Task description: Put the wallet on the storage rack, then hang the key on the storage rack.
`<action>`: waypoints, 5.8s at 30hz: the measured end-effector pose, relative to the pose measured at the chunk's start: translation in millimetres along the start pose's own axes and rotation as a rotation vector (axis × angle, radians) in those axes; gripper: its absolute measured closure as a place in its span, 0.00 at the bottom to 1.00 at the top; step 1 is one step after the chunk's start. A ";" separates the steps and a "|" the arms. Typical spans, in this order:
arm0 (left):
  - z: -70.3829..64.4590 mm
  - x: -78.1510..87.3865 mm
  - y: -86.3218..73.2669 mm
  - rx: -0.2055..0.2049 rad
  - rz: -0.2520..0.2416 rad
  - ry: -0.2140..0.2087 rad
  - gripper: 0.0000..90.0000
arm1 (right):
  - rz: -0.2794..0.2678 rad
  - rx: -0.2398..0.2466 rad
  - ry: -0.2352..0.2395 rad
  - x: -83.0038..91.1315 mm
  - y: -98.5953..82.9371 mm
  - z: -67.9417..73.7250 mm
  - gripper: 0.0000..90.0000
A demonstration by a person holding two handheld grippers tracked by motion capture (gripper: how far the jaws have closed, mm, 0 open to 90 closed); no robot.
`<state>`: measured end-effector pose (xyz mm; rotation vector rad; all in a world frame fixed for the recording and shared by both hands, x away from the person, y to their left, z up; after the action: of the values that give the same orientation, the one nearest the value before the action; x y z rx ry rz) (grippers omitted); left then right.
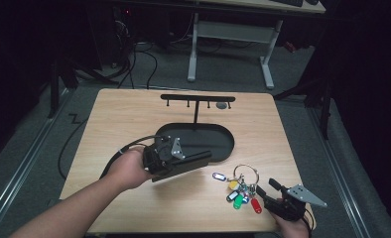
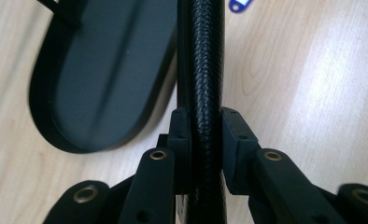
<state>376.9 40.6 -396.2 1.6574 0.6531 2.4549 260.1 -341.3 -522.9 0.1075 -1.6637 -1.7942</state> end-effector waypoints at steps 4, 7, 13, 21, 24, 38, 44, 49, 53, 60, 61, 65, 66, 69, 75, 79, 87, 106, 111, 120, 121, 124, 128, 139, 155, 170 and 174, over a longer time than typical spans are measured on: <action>4.6 -0.2 7.9 -0.019 0.003 0.015 0.85 | -0.005 -0.003 0.005 0.5 0.1 -0.6 0.41; 8.0 -2.3 13.6 -0.035 0.000 0.029 0.85 | -0.010 0.000 0.010 1.1 1.6 1.0 0.41; 13.2 -6.4 22.1 -0.060 -0.012 0.048 0.85 | -0.014 0.008 0.028 1.1 2.6 5.4 0.41; 23.5 -13.6 28.1 -0.077 0.002 0.079 0.85 | -0.014 -0.001 0.040 0.0 2.8 5.0 0.41; 27.4 -15.1 32.5 -0.088 -0.014 0.092 0.85 | -0.017 0.000 0.037 1.2 2.8 4.7 0.41; 45.1 -34.1 51.9 -0.164 -0.048 0.117 0.85 | -0.018 -0.030 0.017 -2.2 1.8 -1.5 0.41; 48.4 -44.9 59.7 -0.178 -0.054 0.153 0.85 | -0.031 -0.024 0.028 -0.1 3.6 0.0 0.41; 44.2 -52.9 62.8 -0.227 -0.045 0.160 0.85 | -0.040 -0.021 0.027 3.0 3.8 0.5 0.41; 45.3 -55.4 63.6 -0.234 -0.055 0.165 0.85 | -0.037 -0.019 0.026 6.2 2.1 1.0 0.41; 51.2 -62.6 59.9 -0.250 -0.051 0.185 0.85 | -0.040 -0.038 0.005 11.2 -0.5 -1.1 0.41; 52.2 -64.0 59.5 -0.250 -0.053 0.189 0.85 | -0.042 -0.038 0.003 11.4 -0.3 -1.0 0.41; 53.0 -69.4 58.7 -0.263 -0.051 0.201 0.85 | -0.032 -0.029 0.000 9.5 -0.3 0.3 0.41; 53.1 -70.8 58.3 -0.266 -0.050 0.209 0.85 | -0.027 -0.028 0.000 8.9 -0.6 0.8 0.41; 55.1 -75.4 57.2 -0.282 -0.046 0.230 0.85 | -0.023 -0.020 0.004 9.0 -0.6 2.5 0.41; 54.8 -79.5 55.5 -0.295 -0.040 0.267 0.85 | -0.030 0.001 0.014 12.1 0.5 7.9 0.41; 57.9 -81.5 55.3 -0.293 -0.055 0.276 0.85 | -0.030 -0.001 0.014 13.0 0.5 8.4 0.41; 64.3 -103.0 51.4 -0.323 -0.030 0.301 0.85 | -0.017 -0.002 0.017 9.1 -0.2 6.8 0.41; 53.8 -120.9 39.3 -0.300 0.055 0.213 0.75 | 0.001 0.009 0.035 6.2 -0.4 10.0 0.41; 44.8 -118.4 37.8 -0.228 0.053 0.177 0.66 | 0.007 0.008 0.035 4.9 -0.5 10.0 0.41; 43.5 -89.5 24.2 -0.042 -0.047 0.116 0.67 | 0.019 0.014 0.031 3.6 -0.9 10.9 0.41; 43.6 -87.6 21.7 -0.024 -0.052 0.113 0.67 | 0.021 0.015 0.029 3.5 -1.0 10.7 0.41; 44.3 -81.2 10.7 0.028 -0.058 0.104 0.63 | 0.024 0.014 0.024 3.4 -1.4 10.0 0.41; 44.8 -71.5 -3.1 0.085 -0.072 0.102 0.59 | 0.032 0.010 0.017 2.7 -2.2 9.6 0.41; 32.9 -55.2 -51.9 0.235 -0.116 0.054 0.56 | 0.038 0.006 -0.001 3.3 -3.4 8.0 0.40; -14.2 -43.9 -135.8 0.522 -0.303 0.005 0.38 | 0.040 -0.002 0.003 1.9 -3.9 8.0 0.39; -52.9 -44.5 -178.5 0.583 -0.406 0.114 0.32 | 0.041 0.006 -0.071 3.7 -5.6 5.2 0.34; -50.3 -38.7 -181.5 0.564 -0.427 0.139 0.31 | 0.048 -0.005 -0.096 2.2 -6.6 5.5 0.34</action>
<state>320.2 177.2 -518.9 1.2927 1.6455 2.1946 253.0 -338.1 -527.0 -0.0213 -1.7137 -1.7926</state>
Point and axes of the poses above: each handheld gripper's, and its own axes: x roughly backward along the jaws, y roughly out of its top, z roughly to its left, the point moved 1 cm from there along -x, roughly forward along the jaws, and after that the axes turned 7 degrees about y, right-handed, at the moved point
